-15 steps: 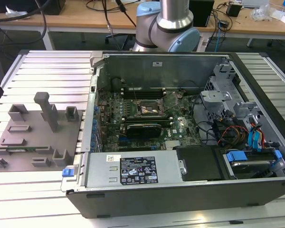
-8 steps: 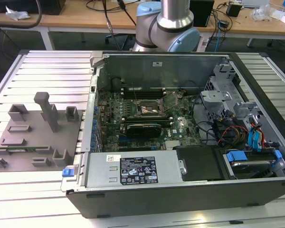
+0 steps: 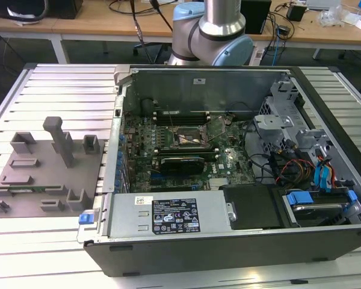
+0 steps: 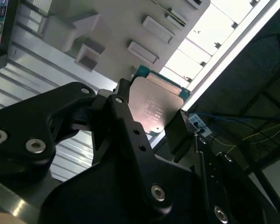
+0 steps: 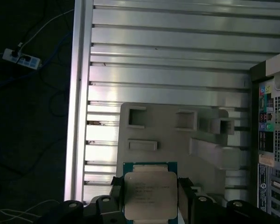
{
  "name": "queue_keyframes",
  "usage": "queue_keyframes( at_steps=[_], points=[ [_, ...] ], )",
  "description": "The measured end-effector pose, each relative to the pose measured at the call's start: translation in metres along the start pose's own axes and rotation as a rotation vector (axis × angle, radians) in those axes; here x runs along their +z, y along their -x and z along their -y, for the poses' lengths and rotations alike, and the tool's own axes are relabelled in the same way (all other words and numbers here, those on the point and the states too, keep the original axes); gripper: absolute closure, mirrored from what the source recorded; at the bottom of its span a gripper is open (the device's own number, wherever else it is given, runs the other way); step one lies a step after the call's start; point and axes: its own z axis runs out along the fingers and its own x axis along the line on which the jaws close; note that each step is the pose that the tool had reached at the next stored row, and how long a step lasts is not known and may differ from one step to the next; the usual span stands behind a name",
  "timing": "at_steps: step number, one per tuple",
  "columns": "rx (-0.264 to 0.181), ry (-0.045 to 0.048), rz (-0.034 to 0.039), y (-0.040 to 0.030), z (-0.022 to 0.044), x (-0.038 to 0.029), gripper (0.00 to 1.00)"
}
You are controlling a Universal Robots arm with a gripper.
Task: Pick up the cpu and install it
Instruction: 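Pick up the cpu and move it towards the insertion slot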
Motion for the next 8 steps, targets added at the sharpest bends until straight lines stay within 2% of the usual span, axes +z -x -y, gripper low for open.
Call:
queue_keyframes(
  at_steps=[1, 3, 5, 8],
  points=[
    [0.0, 0.0, 0.0001, 0.0001, -0.0003, -0.003, 0.45],
    [0.0, 0.0, -0.0001, 0.0004, -0.0012, -0.0153, 0.45],
    [0.0, 0.0, 0.0, 0.0006, -0.0018, -0.0232, 0.45],
    [0.0, 0.0, 0.0, 0.001, -0.0029, -0.039, 0.45]
  ],
)
